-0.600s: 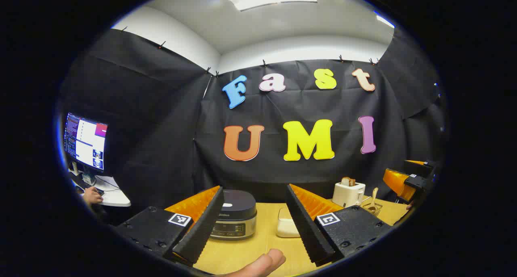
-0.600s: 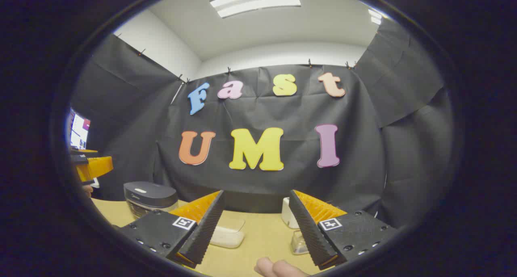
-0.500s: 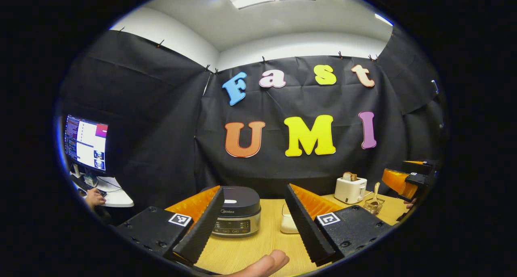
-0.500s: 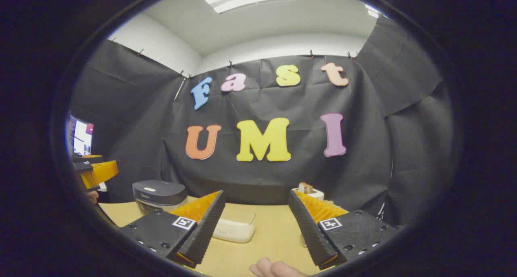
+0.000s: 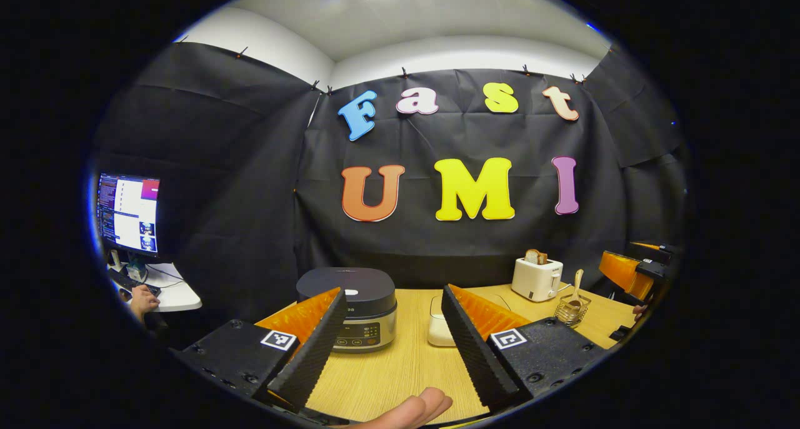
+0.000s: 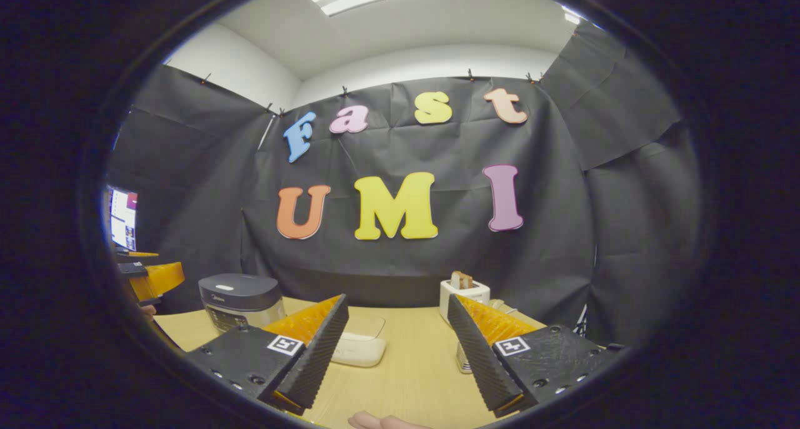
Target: Close the left gripper, press the button to open the rice cooker; take a wooden spoon from the chopstick holder with the right hand, scoop a spoonful of rice and pour it into the rice cooker, then put the wooden spoon back into the chopstick holder.
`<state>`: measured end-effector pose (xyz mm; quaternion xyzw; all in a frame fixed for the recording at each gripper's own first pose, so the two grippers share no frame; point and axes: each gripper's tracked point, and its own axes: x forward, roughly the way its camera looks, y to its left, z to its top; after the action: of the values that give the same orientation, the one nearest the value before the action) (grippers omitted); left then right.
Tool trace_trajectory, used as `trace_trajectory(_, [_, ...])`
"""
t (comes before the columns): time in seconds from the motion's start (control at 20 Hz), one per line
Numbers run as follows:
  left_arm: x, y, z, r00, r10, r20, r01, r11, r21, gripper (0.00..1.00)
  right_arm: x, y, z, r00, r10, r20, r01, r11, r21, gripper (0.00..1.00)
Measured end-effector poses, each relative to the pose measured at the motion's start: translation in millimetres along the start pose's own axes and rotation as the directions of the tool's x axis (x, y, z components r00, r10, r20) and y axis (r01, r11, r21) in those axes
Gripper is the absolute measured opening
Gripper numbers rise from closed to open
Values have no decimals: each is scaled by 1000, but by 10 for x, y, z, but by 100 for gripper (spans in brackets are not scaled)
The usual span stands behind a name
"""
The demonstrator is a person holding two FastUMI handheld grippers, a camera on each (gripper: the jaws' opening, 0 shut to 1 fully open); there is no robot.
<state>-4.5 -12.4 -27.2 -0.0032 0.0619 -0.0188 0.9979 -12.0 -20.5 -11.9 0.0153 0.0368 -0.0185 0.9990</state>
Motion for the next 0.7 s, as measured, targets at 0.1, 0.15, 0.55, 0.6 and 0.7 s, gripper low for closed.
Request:
trace_trajectory(0.1, [-4,-16,-4,1000,4,2,-4,1000,14,96,-8,-40,-21,1000,6,-5,-6,1000,-2,97])
trace_trajectory(0.15, [0,-29,-15,1000,4,2,-5,1000,16,96,-7,-70,-20,1000,6,-5,-6,1000,-2,97])
trace_trajectory(0.55, [89,-94,-131,999,5,-37,-4,1000,21,96,55,-362,-140,999,-23,-31,24,999,28,94])
trace_trajectory(0.6, [130,-91,-149,999,3,-43,-2,1000,21,96,70,-394,-159,999,-24,-36,25,999,31,95])
trace_trajectory(0.7, [227,-58,-174,997,13,-72,-12,1000,20,96,98,-437,-208,999,-25,-42,27,999,41,95])
